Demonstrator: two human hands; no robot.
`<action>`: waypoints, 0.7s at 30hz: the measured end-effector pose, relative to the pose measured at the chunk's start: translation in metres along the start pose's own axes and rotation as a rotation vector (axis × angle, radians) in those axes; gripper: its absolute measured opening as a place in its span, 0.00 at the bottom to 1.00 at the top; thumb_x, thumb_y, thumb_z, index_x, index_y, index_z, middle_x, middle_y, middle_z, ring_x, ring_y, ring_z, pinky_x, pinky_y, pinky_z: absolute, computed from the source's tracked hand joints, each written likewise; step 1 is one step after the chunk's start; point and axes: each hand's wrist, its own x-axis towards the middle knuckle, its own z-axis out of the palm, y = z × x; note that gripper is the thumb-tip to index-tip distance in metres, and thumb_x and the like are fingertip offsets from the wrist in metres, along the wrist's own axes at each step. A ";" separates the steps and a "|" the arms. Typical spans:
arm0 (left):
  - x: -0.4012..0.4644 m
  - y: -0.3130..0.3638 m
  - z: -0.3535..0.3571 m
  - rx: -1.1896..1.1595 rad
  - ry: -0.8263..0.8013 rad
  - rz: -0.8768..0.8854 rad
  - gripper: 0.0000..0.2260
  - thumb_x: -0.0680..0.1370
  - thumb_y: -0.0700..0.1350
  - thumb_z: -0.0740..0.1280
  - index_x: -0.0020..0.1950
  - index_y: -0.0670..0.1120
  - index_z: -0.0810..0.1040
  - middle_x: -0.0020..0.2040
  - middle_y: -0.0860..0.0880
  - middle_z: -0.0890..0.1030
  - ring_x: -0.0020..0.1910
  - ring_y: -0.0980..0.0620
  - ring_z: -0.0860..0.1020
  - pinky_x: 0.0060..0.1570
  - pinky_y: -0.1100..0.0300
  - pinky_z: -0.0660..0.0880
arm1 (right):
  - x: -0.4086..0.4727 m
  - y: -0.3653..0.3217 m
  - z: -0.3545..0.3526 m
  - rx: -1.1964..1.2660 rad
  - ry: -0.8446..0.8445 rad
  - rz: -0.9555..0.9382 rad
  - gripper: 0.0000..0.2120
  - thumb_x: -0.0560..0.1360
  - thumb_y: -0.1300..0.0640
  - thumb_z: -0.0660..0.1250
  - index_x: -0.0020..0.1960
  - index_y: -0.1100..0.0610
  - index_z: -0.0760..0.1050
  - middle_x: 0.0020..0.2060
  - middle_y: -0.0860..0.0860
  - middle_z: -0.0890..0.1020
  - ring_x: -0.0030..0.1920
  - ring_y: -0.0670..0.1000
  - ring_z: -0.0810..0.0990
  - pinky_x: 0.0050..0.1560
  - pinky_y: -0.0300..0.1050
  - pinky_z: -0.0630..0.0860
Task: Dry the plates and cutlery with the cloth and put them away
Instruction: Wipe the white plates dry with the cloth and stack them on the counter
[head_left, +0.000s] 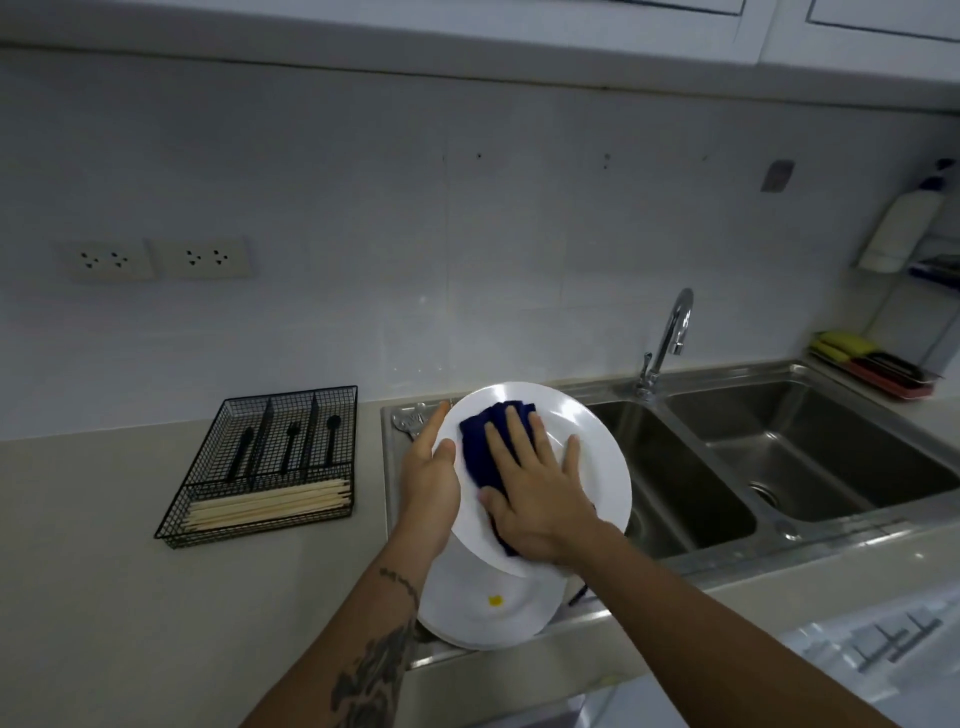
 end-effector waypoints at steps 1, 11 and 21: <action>0.001 0.000 -0.003 0.001 0.009 0.004 0.22 0.82 0.38 0.56 0.66 0.62 0.76 0.61 0.50 0.81 0.57 0.48 0.80 0.59 0.49 0.78 | 0.005 0.004 -0.001 -0.040 0.023 0.037 0.32 0.78 0.41 0.45 0.78 0.49 0.42 0.78 0.51 0.41 0.77 0.57 0.38 0.70 0.72 0.40; 0.005 -0.005 -0.024 -0.080 0.154 0.016 0.22 0.82 0.36 0.57 0.56 0.62 0.83 0.57 0.55 0.82 0.55 0.51 0.81 0.59 0.50 0.78 | -0.025 0.000 0.002 0.022 -0.075 0.072 0.38 0.75 0.49 0.58 0.79 0.53 0.44 0.78 0.53 0.43 0.77 0.60 0.42 0.75 0.59 0.46; 0.003 -0.006 -0.021 -0.066 0.130 0.022 0.23 0.82 0.36 0.56 0.58 0.63 0.81 0.50 0.57 0.82 0.49 0.52 0.78 0.57 0.53 0.76 | 0.027 -0.004 0.001 -0.080 0.053 0.091 0.31 0.77 0.42 0.46 0.78 0.47 0.43 0.78 0.51 0.40 0.77 0.59 0.39 0.67 0.75 0.38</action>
